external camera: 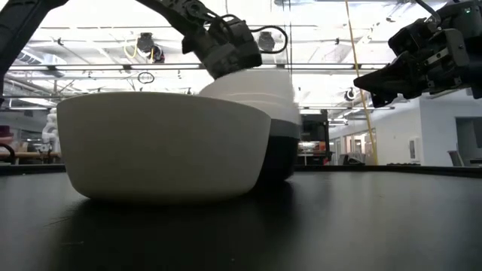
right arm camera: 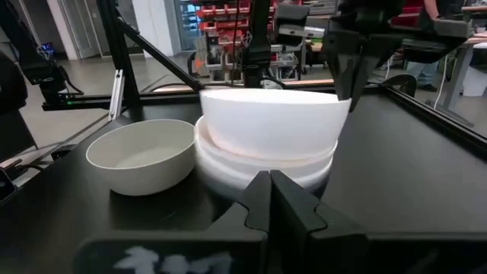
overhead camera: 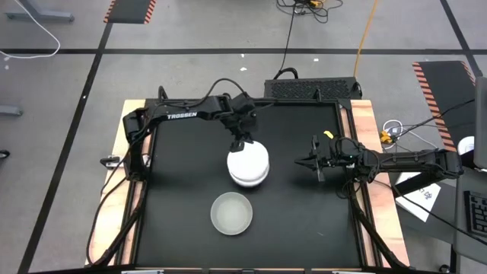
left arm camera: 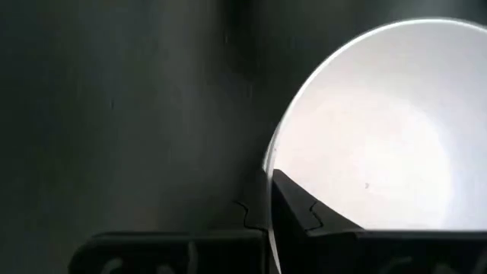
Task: Nest bowls inside each other
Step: Stack the white bowl on the white bowl
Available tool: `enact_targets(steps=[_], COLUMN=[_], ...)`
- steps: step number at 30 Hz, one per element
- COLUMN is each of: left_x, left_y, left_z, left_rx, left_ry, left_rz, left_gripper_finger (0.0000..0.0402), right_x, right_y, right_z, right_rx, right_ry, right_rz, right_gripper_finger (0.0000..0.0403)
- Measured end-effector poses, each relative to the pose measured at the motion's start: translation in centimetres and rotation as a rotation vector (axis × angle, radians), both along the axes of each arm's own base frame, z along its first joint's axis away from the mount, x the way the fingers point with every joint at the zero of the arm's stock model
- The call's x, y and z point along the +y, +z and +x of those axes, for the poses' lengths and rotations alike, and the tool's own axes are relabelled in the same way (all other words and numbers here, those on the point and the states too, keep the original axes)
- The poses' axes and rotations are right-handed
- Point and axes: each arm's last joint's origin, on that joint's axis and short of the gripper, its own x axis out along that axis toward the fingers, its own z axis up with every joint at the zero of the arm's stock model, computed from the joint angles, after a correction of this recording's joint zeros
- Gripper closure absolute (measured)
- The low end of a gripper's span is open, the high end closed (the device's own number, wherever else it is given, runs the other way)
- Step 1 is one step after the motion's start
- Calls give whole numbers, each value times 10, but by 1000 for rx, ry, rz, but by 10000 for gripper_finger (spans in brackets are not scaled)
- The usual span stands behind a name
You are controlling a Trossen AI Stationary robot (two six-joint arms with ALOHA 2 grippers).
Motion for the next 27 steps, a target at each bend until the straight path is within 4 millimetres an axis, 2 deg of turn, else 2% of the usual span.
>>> enact_targets(steps=[10,20,27], left_x=[-10,-32,-40], left_y=[11,8,7], left_z=[-3,-1,0], left_rx=[71,118,135], left_ry=[-99,-169,-185], left_rz=[90,83,85], left_gripper_finger=[401,401,401], right_x=[0,0,0], right_y=[0,0,0], right_z=[0,0,0], right_rx=[0,0,1], right_ry=[0,-1,-2], right_rz=[0,4,18], right_gripper_finger=[403,403,403])
